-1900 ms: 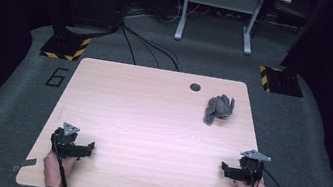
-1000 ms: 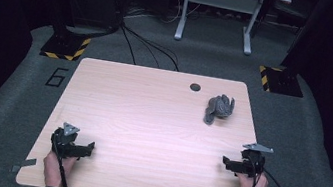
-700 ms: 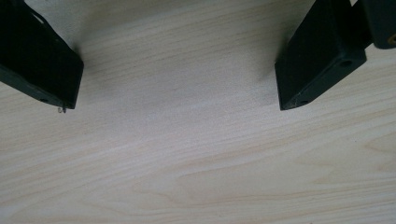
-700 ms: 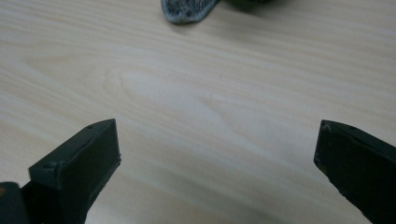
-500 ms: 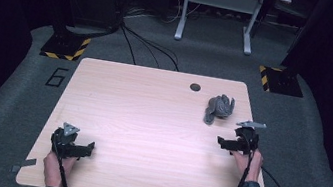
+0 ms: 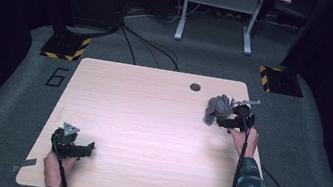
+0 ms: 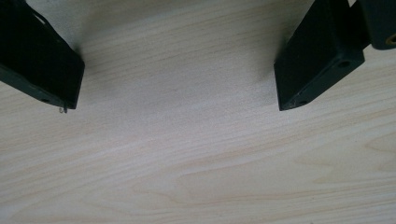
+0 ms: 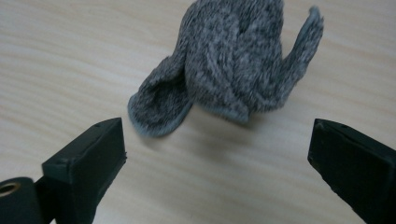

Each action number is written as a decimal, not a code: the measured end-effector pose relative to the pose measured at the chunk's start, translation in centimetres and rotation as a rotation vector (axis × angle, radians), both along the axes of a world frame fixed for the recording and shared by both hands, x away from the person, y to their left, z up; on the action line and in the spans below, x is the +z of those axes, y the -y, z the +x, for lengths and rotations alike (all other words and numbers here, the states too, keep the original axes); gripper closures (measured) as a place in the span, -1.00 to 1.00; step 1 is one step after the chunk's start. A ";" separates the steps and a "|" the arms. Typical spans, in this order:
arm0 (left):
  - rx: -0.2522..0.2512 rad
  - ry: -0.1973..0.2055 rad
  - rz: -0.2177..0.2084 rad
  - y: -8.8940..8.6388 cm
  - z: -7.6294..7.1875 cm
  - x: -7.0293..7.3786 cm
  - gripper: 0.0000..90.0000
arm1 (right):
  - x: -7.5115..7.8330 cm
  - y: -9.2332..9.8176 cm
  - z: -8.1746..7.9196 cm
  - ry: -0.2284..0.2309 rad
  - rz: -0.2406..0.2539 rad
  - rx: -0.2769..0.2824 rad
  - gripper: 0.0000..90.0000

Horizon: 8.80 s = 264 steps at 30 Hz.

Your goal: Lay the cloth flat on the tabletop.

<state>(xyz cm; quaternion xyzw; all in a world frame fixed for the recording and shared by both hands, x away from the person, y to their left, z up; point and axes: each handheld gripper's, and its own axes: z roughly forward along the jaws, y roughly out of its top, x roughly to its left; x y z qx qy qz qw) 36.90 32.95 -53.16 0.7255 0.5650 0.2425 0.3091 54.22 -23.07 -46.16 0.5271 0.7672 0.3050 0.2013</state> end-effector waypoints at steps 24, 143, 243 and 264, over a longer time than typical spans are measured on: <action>-0.001 0.001 0.001 0.0 0.0 0.0 -0.97 | -2.4 -2.2 5.6 -0.063 -0.076 -0.070 0.21; -0.357 -0.003 -0.175 14.8 -1.3 2.5 -0.89 | -3.7 -13.3 -9.3 -0.030 0.072 0.261 0.17; -0.482 -0.025 -0.079 12.8 -1.9 4.2 0.95 | 2.2 -10.9 -13.5 0.017 0.137 0.347 0.41; -0.481 0.000 -0.048 14.3 -1.6 3.1 -0.06 | -0.8 -6.0 -17.6 0.068 0.154 0.240 0.04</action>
